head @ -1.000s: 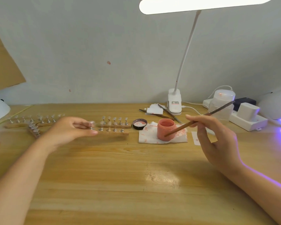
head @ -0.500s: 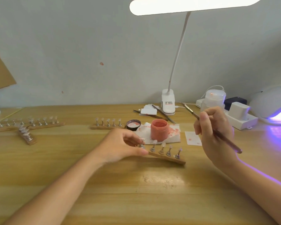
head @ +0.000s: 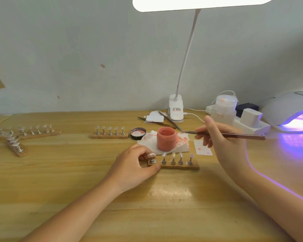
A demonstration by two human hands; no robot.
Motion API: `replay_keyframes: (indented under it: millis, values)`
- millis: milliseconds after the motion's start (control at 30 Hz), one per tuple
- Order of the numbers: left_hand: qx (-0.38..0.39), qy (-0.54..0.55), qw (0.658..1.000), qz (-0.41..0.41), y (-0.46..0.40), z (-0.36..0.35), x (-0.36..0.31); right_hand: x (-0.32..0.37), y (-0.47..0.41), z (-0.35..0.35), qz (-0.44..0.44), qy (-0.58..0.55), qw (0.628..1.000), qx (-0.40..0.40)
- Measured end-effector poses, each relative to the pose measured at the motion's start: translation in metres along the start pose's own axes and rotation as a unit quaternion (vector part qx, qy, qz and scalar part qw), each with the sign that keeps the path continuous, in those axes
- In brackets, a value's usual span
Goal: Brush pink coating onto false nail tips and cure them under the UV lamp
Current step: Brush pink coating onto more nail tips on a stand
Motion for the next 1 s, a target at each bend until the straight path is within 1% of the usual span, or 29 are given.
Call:
replay_keyframes:
  millis: [133,233,333,433,533,700,867,933,1000]
  values:
    - [-0.016,0.010,1.000,0.011,-0.001,0.001,0.004,0.001,-0.005,-0.001,-0.038,-0.001,0.999,0.009]
    - [-0.018,0.011,1.000,0.020,-0.002,-0.001,0.006,0.006,-0.013,-0.005,-0.037,-0.014,0.999,0.007]
    - [-0.024,0.016,0.999,0.033,-0.002,0.000,0.009,0.003,-0.028,-0.016,-0.040,0.010,0.999,0.015]
    - [-0.027,0.016,0.999,0.035,-0.002,0.000,0.010,-0.003,-0.043,-0.033,-0.032,0.049,0.998,0.034]
    - [-0.028,0.015,0.999,0.038,-0.002,0.000,0.010,-0.006,-0.049,-0.051,0.009,0.120,0.990,0.072]
    - [-0.032,0.031,0.998,0.055,-0.003,0.002,0.011,-0.010,-0.050,-0.076,0.055,0.245,0.961,0.114]
    - [-0.035,0.044,0.996,0.072,-0.003,0.004,0.011,-0.016,-0.042,-0.095,0.061,0.327,0.928,0.169]
    - [-0.036,0.052,0.995,0.079,-0.004,0.004,0.011,-0.017,-0.040,-0.096,0.059,0.341,0.921,0.180]
    - [-0.033,0.066,0.994,0.086,-0.004,0.005,0.011,-0.014,-0.046,-0.089,0.046,0.321,0.934,0.151]
Point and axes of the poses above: each hand's wrist, its own y-axis away from the middle knuckle, its own z-axis out of the back of the hand, x = y × z, the point moved 7 cm from there along -y, towards the middle knuckle, and after that the axes turned 13 degrees about -x, right-handed, at the moved point
